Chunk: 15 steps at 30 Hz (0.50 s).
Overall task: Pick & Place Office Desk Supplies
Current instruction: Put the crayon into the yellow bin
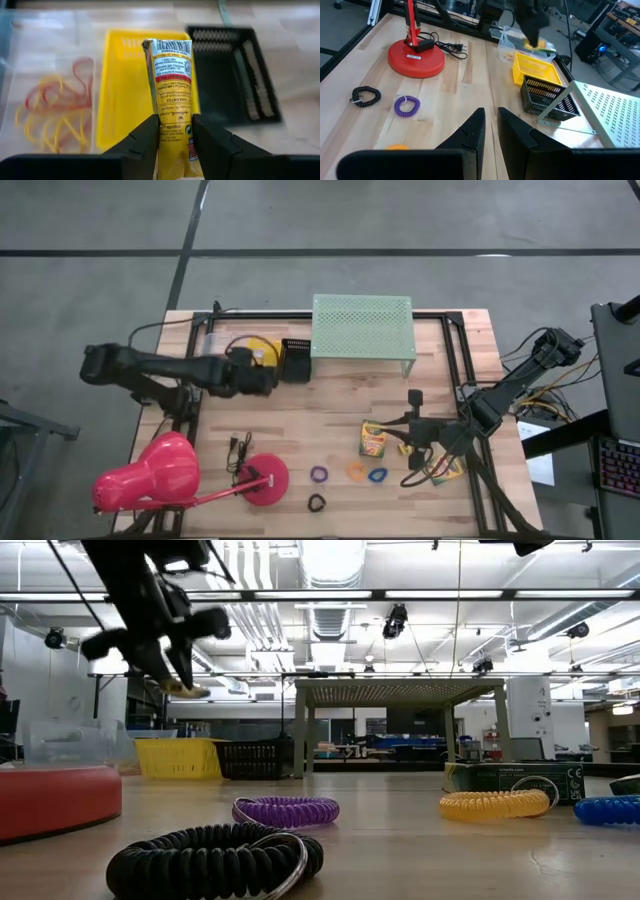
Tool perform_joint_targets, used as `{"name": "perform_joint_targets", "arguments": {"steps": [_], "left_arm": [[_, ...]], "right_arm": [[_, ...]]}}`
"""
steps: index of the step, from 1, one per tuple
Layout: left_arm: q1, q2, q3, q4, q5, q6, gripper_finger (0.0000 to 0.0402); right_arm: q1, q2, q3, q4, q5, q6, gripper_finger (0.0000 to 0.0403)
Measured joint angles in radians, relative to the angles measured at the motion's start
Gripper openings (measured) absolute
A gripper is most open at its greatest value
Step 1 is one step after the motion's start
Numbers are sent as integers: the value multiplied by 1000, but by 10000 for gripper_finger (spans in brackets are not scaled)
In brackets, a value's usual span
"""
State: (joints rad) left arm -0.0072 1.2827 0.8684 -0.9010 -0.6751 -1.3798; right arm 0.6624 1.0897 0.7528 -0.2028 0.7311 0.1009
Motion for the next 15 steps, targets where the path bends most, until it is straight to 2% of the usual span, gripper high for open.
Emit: {"name": "perform_joint_targets", "arguments": {"steps": [5, 8, 12, 15], "left_arm": [[141, -4, -62, 161, -13, 171, 120], [202, -3, -94, 221, 18, 236, 120], [239, -3, -122, 260, 100, 309, 120], [246, -3, -143, 295, 107, 351, 120]], "right_arm": [[0, 0, 0, 0, 0, 0, 47], [0, 0, -1, 0, 0, 0, 47], [0, 0, -1, 0, 0, 0, 47], [0, 0, -1, 0, 0, 0, 47]]}}
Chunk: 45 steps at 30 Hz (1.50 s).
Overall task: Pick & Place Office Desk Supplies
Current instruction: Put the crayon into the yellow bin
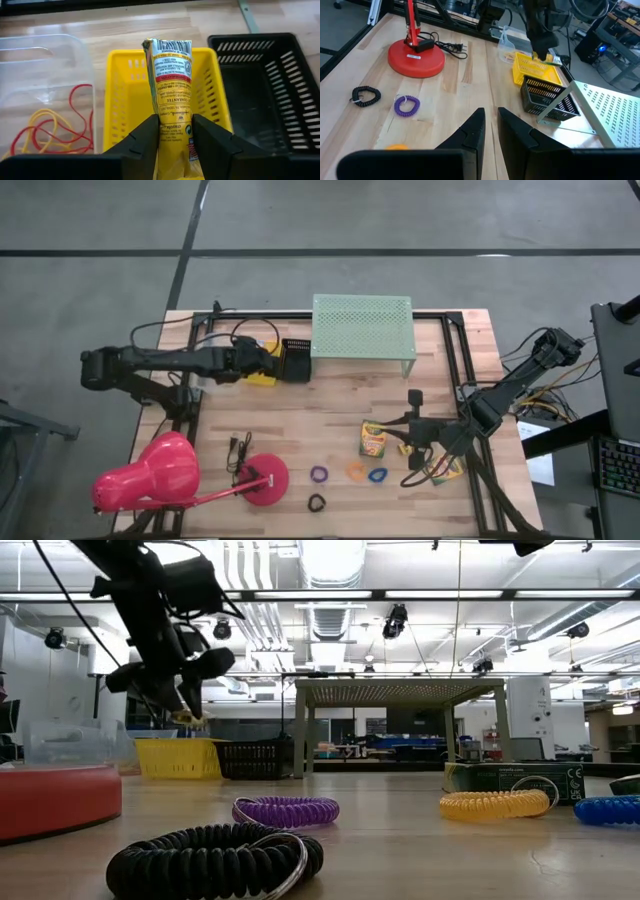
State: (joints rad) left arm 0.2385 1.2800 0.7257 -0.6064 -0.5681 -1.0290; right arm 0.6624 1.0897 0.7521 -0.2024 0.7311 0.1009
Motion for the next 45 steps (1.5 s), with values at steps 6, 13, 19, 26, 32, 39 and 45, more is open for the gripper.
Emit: {"name": "perform_joint_targets", "arguments": {"steps": [6, 13, 19, 26, 32, 39, 45], "left_arm": [[0, 0, -26, 30, 46, 8, 120], [0, 0, -96, 110, 63, 4, 120], [1, 0, -111, 136, 67, 1, 120], [1, 0, -111, 139, 70, 2, 120], [1, 0, -111, 148, 93, 9, 154], [1, 0, -111, 147, 93, 10, 225], [1, 0, -109, 145, 91, 12, 252]], "right_arm": [[0, 0, 0, 0, 0, 0, 47], [0, 0, 0, 0, 0, 0, 47], [0, 0, 0, 0, 0, 0, 47], [0, 0, 0, 0, 0, 0, 47], [0, 0, 0, 0, 0, 0, 47], [0, 0, 0, 0, 0, 0, 47], [0, 0, 0, 0, 0, 0, 47]]}}
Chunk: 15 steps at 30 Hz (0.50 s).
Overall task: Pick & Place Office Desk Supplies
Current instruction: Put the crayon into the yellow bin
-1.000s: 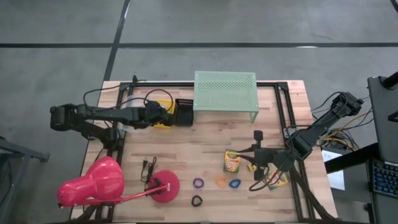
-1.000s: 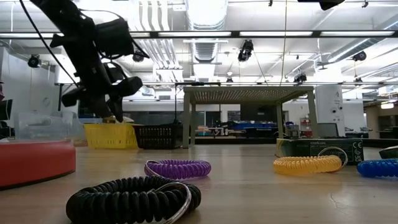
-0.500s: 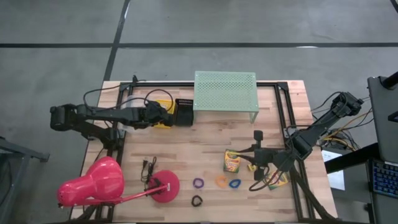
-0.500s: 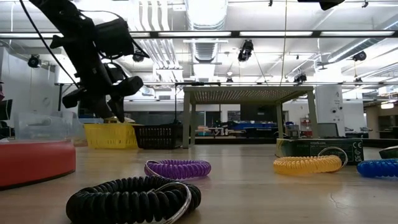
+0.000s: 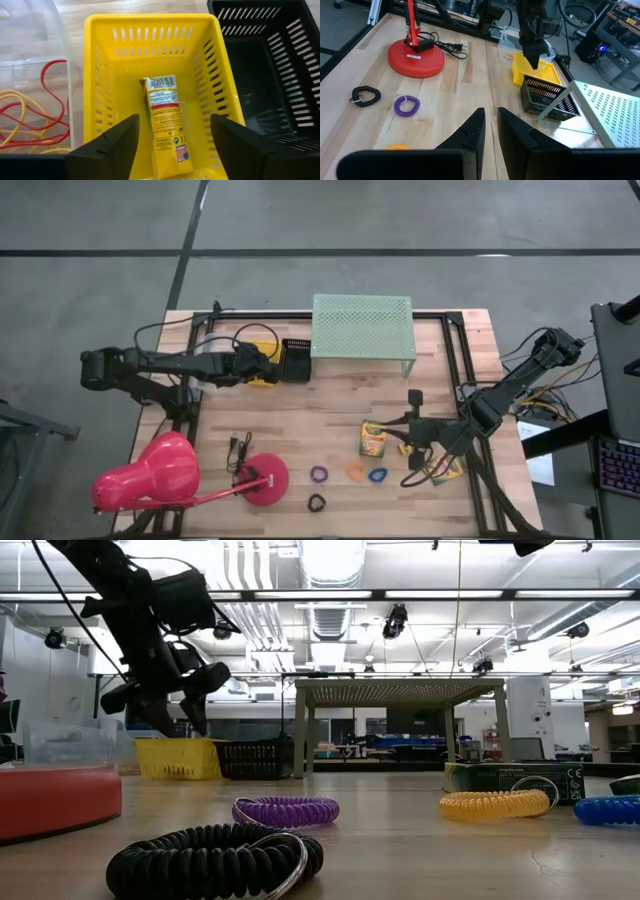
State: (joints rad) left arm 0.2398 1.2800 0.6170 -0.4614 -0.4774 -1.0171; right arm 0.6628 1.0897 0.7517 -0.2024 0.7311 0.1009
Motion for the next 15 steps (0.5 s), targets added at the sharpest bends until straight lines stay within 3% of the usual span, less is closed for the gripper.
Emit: {"name": "perform_joint_targets", "arguments": {"steps": [8, 15], "left_arm": [[-40, -2, 75, -33, -10, -1, 254], [-161, -2, 132, -19, -47, -23, 252]], "right_arm": [[0, 0, 0, 0, 0, 0, 47], [0, 0, 0, 0, 0, 0, 47]]}}
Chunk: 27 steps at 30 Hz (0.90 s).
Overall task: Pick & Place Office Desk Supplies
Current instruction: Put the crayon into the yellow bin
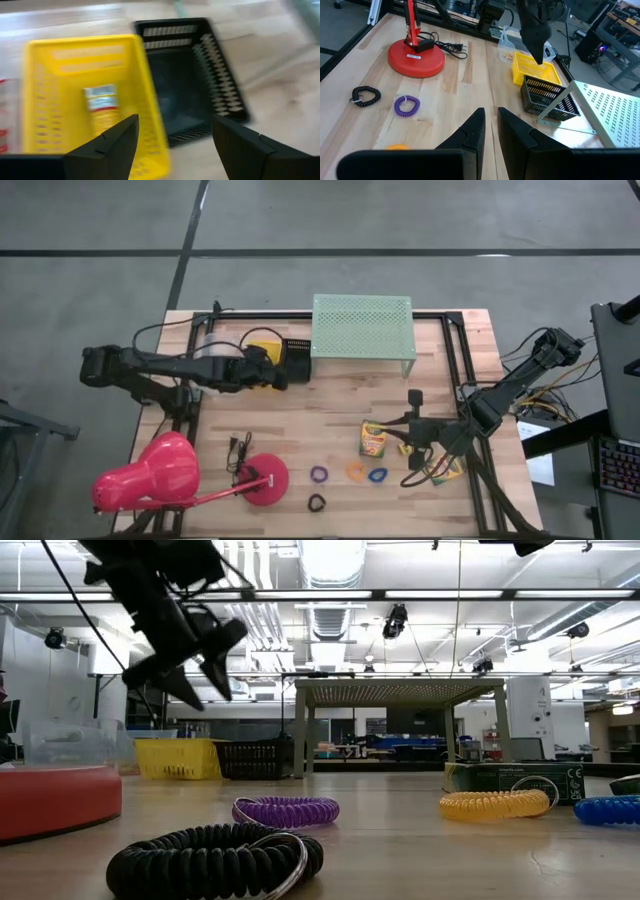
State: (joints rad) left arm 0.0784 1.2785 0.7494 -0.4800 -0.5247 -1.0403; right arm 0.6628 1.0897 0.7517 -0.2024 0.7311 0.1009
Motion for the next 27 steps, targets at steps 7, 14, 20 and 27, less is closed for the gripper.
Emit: {"name": "perform_joint_targets", "arguments": {"steps": [7, 14, 20, 27], "left_arm": [[-94, 0, 21, 112, -6, 44, 248], [-163, 1, 32, 197, 81, 49, 247], [-240, 64, 32, 311, 46, 125, 247], [-320, 231, 33, 545, 46, 425, 247]], "right_arm": [[0, 0, 0, 0, 0, 0, 47], [0, 0, 0, 0, 0, 0, 47], [0, 0, 0, 0, 0, 0, 47], [0, 0, 0, 0, 0, 0, 47]]}}
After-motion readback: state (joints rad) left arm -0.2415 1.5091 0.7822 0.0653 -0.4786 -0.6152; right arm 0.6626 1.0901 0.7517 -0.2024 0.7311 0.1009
